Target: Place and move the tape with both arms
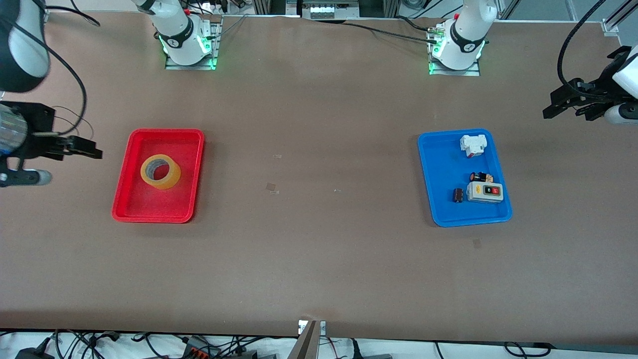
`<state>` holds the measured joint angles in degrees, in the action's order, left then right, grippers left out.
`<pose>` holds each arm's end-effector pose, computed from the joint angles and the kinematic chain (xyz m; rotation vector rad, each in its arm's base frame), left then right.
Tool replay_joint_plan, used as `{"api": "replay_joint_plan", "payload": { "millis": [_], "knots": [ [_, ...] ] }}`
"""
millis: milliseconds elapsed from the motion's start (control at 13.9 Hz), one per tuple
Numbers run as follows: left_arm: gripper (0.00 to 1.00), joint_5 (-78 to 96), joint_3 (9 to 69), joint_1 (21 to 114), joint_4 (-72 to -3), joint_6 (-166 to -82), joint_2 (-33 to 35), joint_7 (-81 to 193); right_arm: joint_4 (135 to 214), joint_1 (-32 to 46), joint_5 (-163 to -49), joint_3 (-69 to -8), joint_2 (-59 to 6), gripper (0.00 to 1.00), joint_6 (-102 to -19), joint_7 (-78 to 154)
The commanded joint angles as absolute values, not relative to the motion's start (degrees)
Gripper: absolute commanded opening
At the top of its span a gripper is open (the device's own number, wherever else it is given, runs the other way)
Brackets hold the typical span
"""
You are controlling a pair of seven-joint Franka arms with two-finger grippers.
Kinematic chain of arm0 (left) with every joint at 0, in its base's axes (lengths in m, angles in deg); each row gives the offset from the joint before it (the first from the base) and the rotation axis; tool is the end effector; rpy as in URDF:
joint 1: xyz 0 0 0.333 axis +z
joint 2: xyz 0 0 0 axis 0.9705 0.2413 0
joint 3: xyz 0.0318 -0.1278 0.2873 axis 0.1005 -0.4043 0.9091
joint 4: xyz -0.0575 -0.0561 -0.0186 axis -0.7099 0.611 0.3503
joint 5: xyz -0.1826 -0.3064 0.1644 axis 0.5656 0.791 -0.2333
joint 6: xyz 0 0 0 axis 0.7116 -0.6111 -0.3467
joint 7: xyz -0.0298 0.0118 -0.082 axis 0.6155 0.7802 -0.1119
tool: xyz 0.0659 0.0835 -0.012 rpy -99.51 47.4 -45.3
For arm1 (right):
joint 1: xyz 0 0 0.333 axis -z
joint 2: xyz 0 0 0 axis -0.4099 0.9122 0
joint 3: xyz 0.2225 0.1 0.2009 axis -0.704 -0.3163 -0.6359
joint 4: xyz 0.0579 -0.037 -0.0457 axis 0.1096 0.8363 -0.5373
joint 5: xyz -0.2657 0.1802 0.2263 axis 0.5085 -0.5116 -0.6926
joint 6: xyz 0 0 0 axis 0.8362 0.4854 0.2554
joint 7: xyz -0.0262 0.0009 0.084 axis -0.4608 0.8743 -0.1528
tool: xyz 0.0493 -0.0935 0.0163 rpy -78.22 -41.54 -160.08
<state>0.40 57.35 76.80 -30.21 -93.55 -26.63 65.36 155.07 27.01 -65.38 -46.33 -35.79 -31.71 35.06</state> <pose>0.5358 0.0081 0.6225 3.1342 -0.0504 -0.1049 0.6223 -0.0165 0.5565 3.0868 0.0419 -0.2006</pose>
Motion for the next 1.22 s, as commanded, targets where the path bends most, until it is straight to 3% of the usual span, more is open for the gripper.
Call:
{"api": "replay_joint_plan", "payload": {
  "millis": [0,575,934,1150],
  "knots": [
    [1.0,-0.9,57.1,76.5,-30.3,-93.7,-27.1,64.7,149.3,27.1,-65.6,-46.4,-33.7,1.0,-29.9,33.8],
    [1.0,-0.9,56.7,77.1,-30.4,-93.8,-27.4,64.8,150.6,27.0,-68.5,-45.7,-36.3,1.0,-36.1,34.0],
    [1.0,-0.9,56.8,77.0,-30.3,-93.7,-27.5,64.8,171.3,27.4,-67.5,-45.7,-49.0,1.0,-46.1,34.5],
    [1.0,-0.9,56.8,76.7,-30.3,-93.5,-27.1,64.8,172.7,27.4,-67.5,-45.6,-50.6,1.0,-44.7,36.2]
  ]
}}
